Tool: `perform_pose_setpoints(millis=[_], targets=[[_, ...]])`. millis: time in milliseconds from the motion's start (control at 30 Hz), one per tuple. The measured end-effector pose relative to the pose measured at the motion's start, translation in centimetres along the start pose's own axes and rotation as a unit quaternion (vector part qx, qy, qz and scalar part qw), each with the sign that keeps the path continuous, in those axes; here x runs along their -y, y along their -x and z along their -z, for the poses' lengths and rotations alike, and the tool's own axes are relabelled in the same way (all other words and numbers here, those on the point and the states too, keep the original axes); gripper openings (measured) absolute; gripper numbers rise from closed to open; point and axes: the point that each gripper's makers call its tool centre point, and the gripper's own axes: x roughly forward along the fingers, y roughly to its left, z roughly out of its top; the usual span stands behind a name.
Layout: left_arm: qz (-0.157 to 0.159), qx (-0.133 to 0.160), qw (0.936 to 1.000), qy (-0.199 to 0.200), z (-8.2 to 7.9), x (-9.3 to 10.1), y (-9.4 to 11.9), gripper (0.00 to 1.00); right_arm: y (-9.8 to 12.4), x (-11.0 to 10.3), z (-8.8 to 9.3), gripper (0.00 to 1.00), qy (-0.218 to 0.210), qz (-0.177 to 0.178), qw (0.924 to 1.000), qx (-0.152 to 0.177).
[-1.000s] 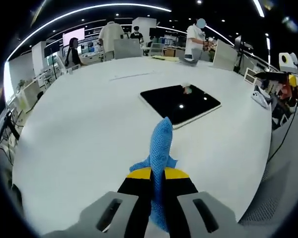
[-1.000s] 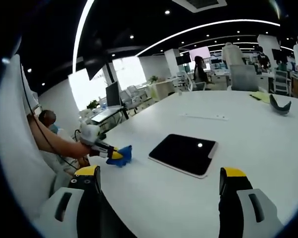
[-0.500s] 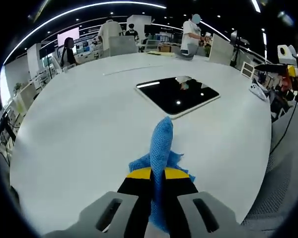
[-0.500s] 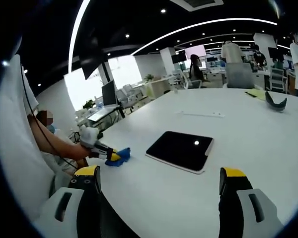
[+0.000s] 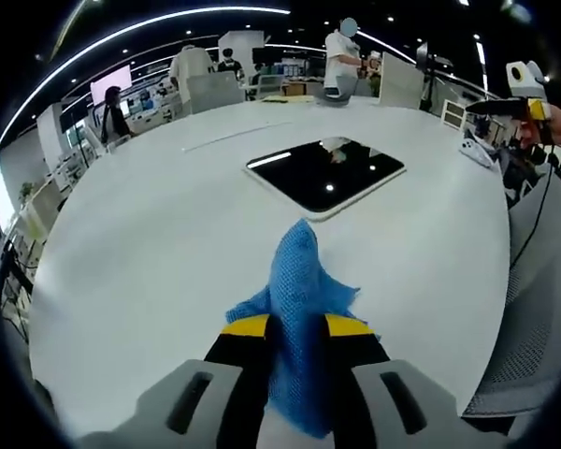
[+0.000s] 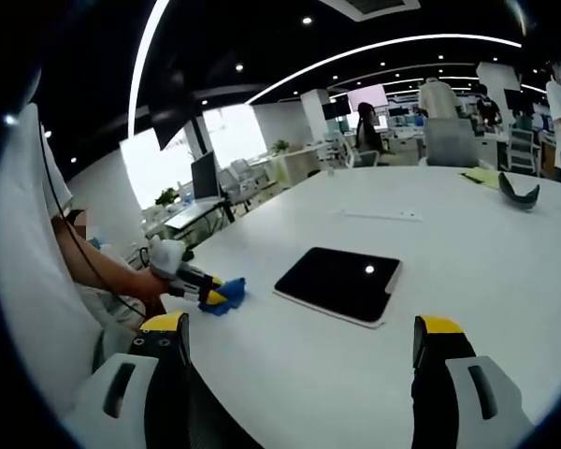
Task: Wipe the mirror surface with the cleaning cloth until all visible marks leave the cleaned area.
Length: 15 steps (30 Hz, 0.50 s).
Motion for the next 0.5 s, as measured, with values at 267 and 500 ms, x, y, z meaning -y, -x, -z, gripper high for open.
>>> perform_pose_setpoints(millis=[267,500], targets=[[-0.009,-0.002,0.9999,0.006,0.11,-0.69,0.14,0.33,-0.17,0.02,-0.13,1.0,0.002,-0.002,1.0,-0.001],[0.002,0.005,0.9998,0.018,0.11,-0.3,0.13,0.4,-0.13,0.14,0.07,1.0,0.001,-0.002,1.0,-0.003]])
